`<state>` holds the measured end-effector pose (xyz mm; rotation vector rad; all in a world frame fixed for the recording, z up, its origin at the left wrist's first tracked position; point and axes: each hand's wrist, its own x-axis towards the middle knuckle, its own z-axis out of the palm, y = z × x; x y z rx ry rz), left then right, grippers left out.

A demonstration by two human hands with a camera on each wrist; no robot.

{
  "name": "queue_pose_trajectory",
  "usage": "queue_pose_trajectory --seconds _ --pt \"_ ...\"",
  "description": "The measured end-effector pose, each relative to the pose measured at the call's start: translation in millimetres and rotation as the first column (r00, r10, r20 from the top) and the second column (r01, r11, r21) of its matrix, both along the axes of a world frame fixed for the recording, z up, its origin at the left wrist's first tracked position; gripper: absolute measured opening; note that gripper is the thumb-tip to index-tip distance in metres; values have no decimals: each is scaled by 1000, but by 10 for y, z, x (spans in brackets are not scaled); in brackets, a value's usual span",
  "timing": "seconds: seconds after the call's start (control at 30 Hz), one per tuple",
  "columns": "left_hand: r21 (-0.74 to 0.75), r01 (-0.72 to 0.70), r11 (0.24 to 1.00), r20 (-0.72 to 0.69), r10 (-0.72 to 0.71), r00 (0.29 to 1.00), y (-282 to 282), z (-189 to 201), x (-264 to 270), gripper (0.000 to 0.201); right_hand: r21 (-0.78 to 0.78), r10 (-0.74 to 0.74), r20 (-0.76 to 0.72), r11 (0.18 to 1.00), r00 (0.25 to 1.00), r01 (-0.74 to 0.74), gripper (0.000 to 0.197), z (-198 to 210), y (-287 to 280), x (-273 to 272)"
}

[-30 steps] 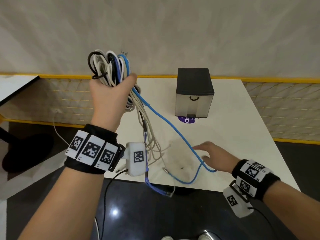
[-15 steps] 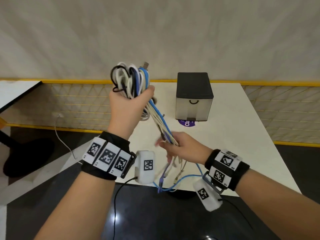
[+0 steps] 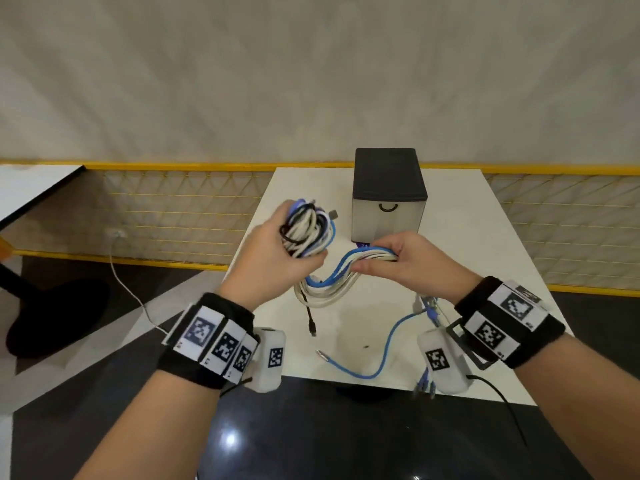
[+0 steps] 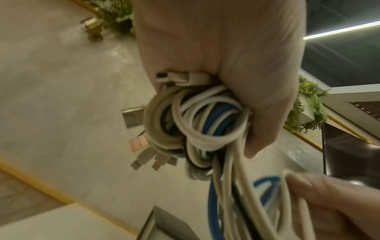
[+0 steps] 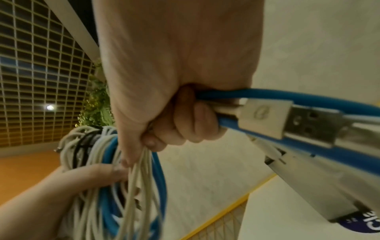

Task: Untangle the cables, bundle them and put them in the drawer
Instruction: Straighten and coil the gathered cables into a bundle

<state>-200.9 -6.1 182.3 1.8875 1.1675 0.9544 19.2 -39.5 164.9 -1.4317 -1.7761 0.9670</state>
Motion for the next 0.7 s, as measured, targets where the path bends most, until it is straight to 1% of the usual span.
queue_pose_trajectory --seconds 0.03,0.1,0.17,0.23,0.27,0.3,0.37,0.4,0.5,0.53,0.57,0.6,0.63,0.67,0.7 --pt "-16 2 1000 21 -2 1000 -20 -45 53 48 15 2 16 1000 1000 -2 41 22 9 -18" --pt "-76 -2 997 127 11 992 -65 -126 156 48 53 13 34 998 999 -15 40 75 24 -36" --pt "-127 -21 992 214 48 976 -129 -189 244 42 64 41 30 997 999 -43 41 101 36 -28" --pt "-184 -19 983 266 68 962 -165 -244 280 34 48 86 9 995 996 -86 46 114 23 -7" --pt "-211 -4 978 277 63 959 -170 -264 289 31 32 122 -4 992 993 -122 47 115 10 -1" --pt "-227 19 974 278 46 960 -169 -291 291 29 8 161 -25 987 987 -161 43 115 -6 7" --pt "-254 77 964 301 3 954 -177 -323 297 29 -41 219 -80 974 972 -223 28 100 -18 26" --pt "-268 103 958 311 -15 950 -182 -323 305 28 -57 234 -100 969 967 -241 24 97 -19 28" --pt "-276 163 947 308 -73 948 -174 -304 359 29 -58 198 -104 977 975 -204 27 81 0 31" --pt "-269 168 949 296 -84 951 -153 -296 387 34 -46 189 -92 980 978 -194 27 78 4 26" --pt "-256 166 952 274 -93 957 -127 -286 422 46 -41 179 -94 982 979 -184 27 78 8 19" --pt "-239 162 957 253 -99 962 -99 -280 456 62 -49 162 -122 984 979 -169 27 70 19 13" --pt "-225 151 963 233 -97 968 -60 -280 489 74 -67 142 -167 986 976 -155 27 62 34 11" --pt "-204 130 970 209 -86 974 -25 -286 521 77 -95 119 -218 985 969 -142 26 38 52 16" --pt "-177 105 979 177 -74 981 4 -292 545 74 -123 97 -263 983 960 -133 22 19 58 22"
